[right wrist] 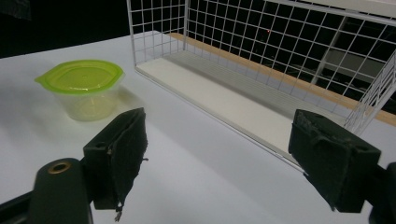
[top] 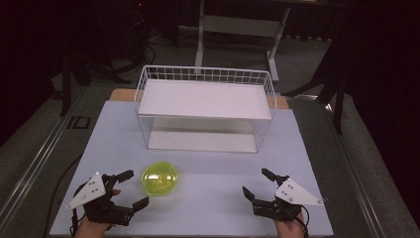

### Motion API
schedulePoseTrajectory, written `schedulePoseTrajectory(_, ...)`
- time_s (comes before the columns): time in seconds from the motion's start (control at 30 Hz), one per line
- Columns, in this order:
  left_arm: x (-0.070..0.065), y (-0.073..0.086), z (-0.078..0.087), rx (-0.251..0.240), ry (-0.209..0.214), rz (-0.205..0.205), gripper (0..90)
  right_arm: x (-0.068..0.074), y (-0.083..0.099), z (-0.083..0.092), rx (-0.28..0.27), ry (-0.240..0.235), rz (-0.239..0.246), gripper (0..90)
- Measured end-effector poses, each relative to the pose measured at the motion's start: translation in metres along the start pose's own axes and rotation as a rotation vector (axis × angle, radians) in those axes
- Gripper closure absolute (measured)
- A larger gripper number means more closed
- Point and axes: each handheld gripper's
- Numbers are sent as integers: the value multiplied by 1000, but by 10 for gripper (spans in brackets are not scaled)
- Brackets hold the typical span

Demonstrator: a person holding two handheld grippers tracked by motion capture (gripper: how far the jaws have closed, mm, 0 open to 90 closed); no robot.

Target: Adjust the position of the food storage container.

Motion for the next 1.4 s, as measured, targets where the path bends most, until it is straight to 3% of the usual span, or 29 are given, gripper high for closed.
schedulePoseTrajectory(0.13, -4, -5, 1, -2, 45, 10, 21, 1, -2, 2, -7, -12, -18, 192)
schedulePoseTrajectory(0.33, -8, -17, 6, 31, 41, 2, 23, 2, -4, 5, -27, -10, -28, 183)
schedulePoseTrajectory(0.43, -8, -22, 11, 17, 26, 1, 89, 2, -5, 5, -28, -13, -26, 183)
schedulePoseTrajectory(0.53, -4, -23, 17, 28, -17, -9, 156, 4, -6, 5, -38, -15, -23, 184)
schedulePoseTrajectory(0.6, 2, -19, 19, 35, -46, 13, 163, 5, -8, 4, -44, -23, -10, 186)
schedulePoseTrajectory(0.67, 8, -13, 20, 50, -65, 25, 244, 6, -9, 3, -40, -35, 3, 186)
schedulePoseTrajectory(0.73, 12, -7, 19, 92, -93, 20, 295, 7, -9, 3, -54, -28, 17, 186)
schedulePoseTrajectory(0.83, 18, 0, 17, 206, -109, 1, 454, 9, -10, 3, -54, -20, 38, 186)
schedulePoseTrajectory(0.87, 21, 3, 16, 234, -116, -1, 567, 9, -10, 2, -48, -31, 33, 186)
schedulePoseTrajectory(0.97, 29, 12, 10, 324, -156, 16, 634, 11, -9, 0, -38, -31, 37, 186)
schedulePoseTrajectory(1.03, 32, 18, 5, 373, -189, 10, 746, 12, -9, -1, -35, -35, 42, 186)
schedulePoseTrajectory(1.1, 35, 22, 0, 402, -197, 19, 798, 13, -9, -2, -30, -26, 46, 186)
schedulePoseTrajectory(1.17, 39, 27, -7, 450, -179, 30, 889, 14, -9, -3, -27, -32, 43, 187)
schedulePoseTrajectory(1.3, 41, 30, -19, 488, -149, 47, 900, 15, -8, -5, -18, -39, 42, 186)
schedulePoseTrajectory(1.4, 41, 31, -28, 511, -157, 44, 900, 15, -8, -5, -7, -49, 33, 188)
Point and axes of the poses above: each handheld gripper's, and its own axes: z roughly backward along the jaws, y roughly out of its underside, x roughly to its left, and after that the axes turned 4 degrees about z, right-handed
